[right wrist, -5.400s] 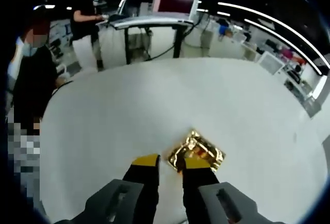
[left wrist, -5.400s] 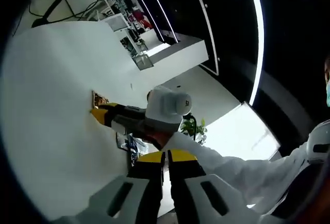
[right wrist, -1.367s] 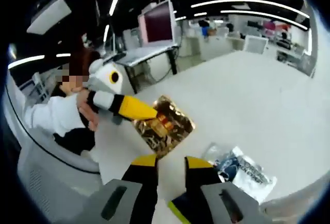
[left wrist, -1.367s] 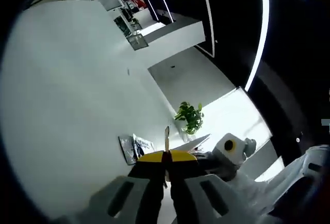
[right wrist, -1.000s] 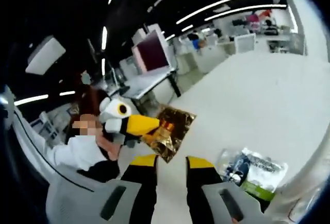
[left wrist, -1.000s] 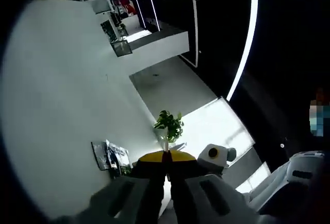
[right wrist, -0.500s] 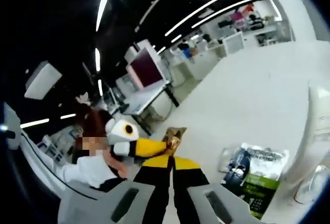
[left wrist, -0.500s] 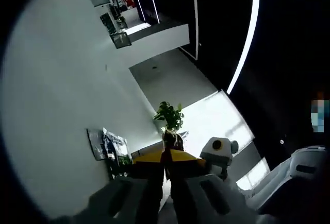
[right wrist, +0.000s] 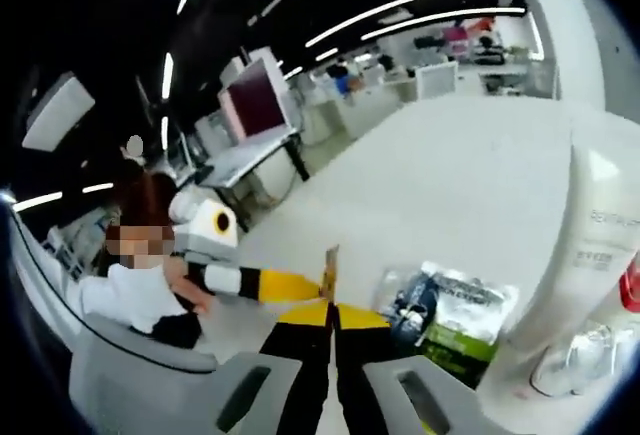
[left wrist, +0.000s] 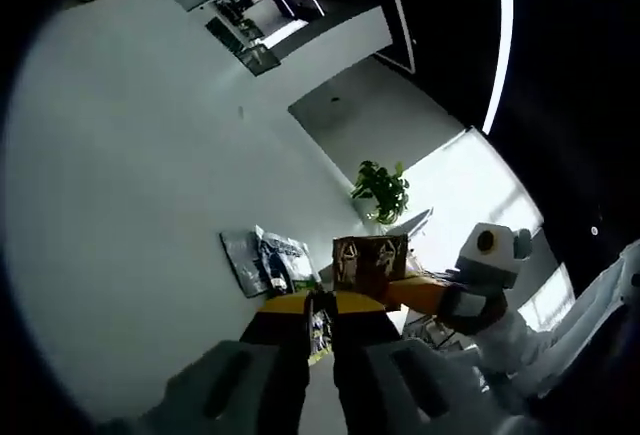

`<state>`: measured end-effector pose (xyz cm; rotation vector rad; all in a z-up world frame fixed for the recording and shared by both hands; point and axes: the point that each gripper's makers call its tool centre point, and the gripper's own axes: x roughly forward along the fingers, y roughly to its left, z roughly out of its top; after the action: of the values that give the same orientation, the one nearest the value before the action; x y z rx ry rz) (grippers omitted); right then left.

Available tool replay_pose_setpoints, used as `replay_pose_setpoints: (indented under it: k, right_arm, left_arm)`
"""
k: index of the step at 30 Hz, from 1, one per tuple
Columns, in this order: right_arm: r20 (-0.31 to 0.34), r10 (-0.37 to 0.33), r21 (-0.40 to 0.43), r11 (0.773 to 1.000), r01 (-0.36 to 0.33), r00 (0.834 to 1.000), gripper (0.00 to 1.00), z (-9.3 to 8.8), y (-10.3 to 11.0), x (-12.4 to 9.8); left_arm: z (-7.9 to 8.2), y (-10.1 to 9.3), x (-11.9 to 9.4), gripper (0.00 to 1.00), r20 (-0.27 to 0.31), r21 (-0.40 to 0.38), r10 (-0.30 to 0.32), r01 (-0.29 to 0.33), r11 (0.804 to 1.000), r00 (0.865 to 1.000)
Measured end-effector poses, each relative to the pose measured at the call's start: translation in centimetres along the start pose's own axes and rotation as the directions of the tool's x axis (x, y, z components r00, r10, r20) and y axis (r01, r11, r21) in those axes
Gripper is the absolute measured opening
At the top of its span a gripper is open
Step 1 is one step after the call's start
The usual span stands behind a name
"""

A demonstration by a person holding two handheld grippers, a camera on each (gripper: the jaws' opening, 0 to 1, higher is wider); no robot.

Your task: Arrange the skincare products in the storage area until every visible bottle or jar stands upright without overlapping.

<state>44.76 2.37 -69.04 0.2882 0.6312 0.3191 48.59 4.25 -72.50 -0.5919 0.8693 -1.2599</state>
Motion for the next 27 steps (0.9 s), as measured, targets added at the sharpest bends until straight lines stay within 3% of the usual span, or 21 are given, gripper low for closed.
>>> replay_pose_setpoints:
  k: [5, 7, 9, 12, 15, 17, 19, 21, 24, 27]
  right_arm:
    - [-0.02, -0.039, -0.049, 0.998, 0.038, 0.999, 0.0, -0.7, -1.0, -0.2]
    - [-0.021, -0.044, -0.053, 0.998, 0.043, 0.999, 0.0, -0.8, -1.1, -0.3]
    - [-0.023, -0.051, -0.061, 0.997, 0.05, 0.998, 0.0, -0.9, -1.3, -0.6]
    - [-0.016, -0.061, -0.056, 0.997, 0.06, 0.998, 0.0, -0.8, -1.6, -1.1]
    - [-0.022, -0.082, -0.077, 0.994, 0.08, 0.996, 0.0, -1.1, -2.0, -1.4]
    - [-0.024, -0.089, -0.079, 0.993, 0.087, 0.996, 0.0, -1.3, -2.2, -1.6]
    - [-0.026, -0.092, -0.076, 0.993, 0.09, 0.995, 0.0, -1.4, -2.4, -1.7]
    - [-0.025, -0.1, -0.076, 0.992, 0.098, 0.995, 0.0, -1.5, -2.6, -1.8]
    - [-0.019, -0.097, -0.065, 0.993, 0.095, 0.995, 0.0, -1.4, -2.6, -2.2]
    - [-0.017, -0.1, -0.065, 0.993, 0.098, 0.995, 0.0, -1.3, -2.7, -2.5]
  left_arm:
    - [0.9, 0.8, 1.6, 0.01, 0.004, 0.029, 0.025, -0.025, 0.999, 1.0]
    - [1.2, 0.4, 2.4, 0.02, 0.001, 0.116, -0.005, 0.005, 0.993, 1.0]
    - [1.0, 0.5, 3.1, 0.06, -0.038, 0.203, 0.009, -0.001, 0.979, 0.999]
    - [0.5, 1.7, 3.9, 0.13, -0.105, 0.39, 0.071, -0.024, 0.921, 0.992]
    - [-0.3, 2.6, 4.5, 0.19, -0.174, 0.562, 0.127, -0.007, 0.827, 0.976]
    - [-0.3, 2.8, 4.8, 0.22, -0.198, 0.625, 0.139, 0.016, 0.78, 0.97]
    - [0.1, 2.8, 5.2, 0.22, -0.191, 0.663, 0.146, 0.018, 0.749, 0.971]
    - [0.5, 2.9, 5.6, 0.23, -0.194, 0.712, 0.149, 0.035, 0.701, 0.97]
    - [0.0, 3.6, 5.8, 0.25, -0.275, 0.778, 0.188, 0.104, 0.619, 0.943]
    - [-0.2, 3.6, 5.8, 0.27, -0.311, 0.791, 0.186, 0.145, 0.595, 0.932]
